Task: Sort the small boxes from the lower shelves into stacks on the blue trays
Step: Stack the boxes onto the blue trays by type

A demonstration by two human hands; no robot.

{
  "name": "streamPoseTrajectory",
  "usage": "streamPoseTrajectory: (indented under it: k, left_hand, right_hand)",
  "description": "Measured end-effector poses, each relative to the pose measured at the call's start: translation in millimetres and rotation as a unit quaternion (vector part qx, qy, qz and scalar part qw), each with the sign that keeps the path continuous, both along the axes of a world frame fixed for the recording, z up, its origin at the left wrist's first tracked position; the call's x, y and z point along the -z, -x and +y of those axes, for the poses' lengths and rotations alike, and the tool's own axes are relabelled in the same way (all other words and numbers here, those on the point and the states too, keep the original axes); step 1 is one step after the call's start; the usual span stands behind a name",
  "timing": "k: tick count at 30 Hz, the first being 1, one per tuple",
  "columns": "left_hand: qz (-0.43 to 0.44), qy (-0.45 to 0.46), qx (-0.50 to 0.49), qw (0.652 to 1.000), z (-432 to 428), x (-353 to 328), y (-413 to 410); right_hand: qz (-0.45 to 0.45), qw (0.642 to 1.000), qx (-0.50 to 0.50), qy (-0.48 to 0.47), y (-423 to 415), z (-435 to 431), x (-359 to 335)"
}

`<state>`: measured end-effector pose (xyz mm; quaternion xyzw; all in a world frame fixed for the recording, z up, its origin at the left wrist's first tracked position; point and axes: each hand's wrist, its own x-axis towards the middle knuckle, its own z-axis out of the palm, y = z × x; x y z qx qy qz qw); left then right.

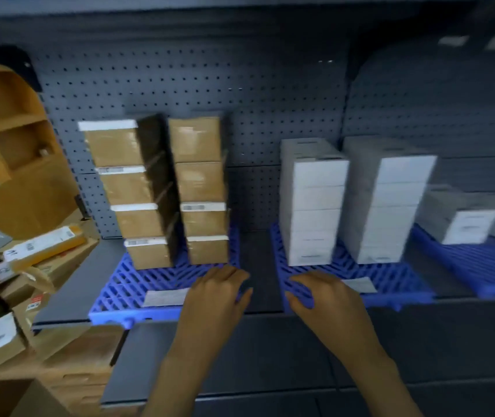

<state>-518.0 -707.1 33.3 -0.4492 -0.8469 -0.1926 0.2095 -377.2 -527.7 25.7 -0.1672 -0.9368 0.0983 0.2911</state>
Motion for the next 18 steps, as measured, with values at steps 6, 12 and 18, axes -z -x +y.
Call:
streamPoseTrajectory:
  k: [6, 12, 18]
  left_hand:
    - [0.005, 0.023, 0.015, 1.0, 84.9, -7.9, -101.9]
    - [0.019, 0.037, 0.054, 0.998, 158.7, -12.2, -180.0]
    - [0.007, 0.032, 0.099, 0.995, 230.9, -13.5, -211.9]
  right_hand:
    - [-0.007, 0.999, 0.045, 0.007, -107.9, 67.7, -1.5]
    - [-0.018, 0.996, 0.076, 0.031, -192.8, 130.4, -4.1]
    - [-0.014, 0.993, 0.101, 0.051, -232.3, 187.8, -4.6]
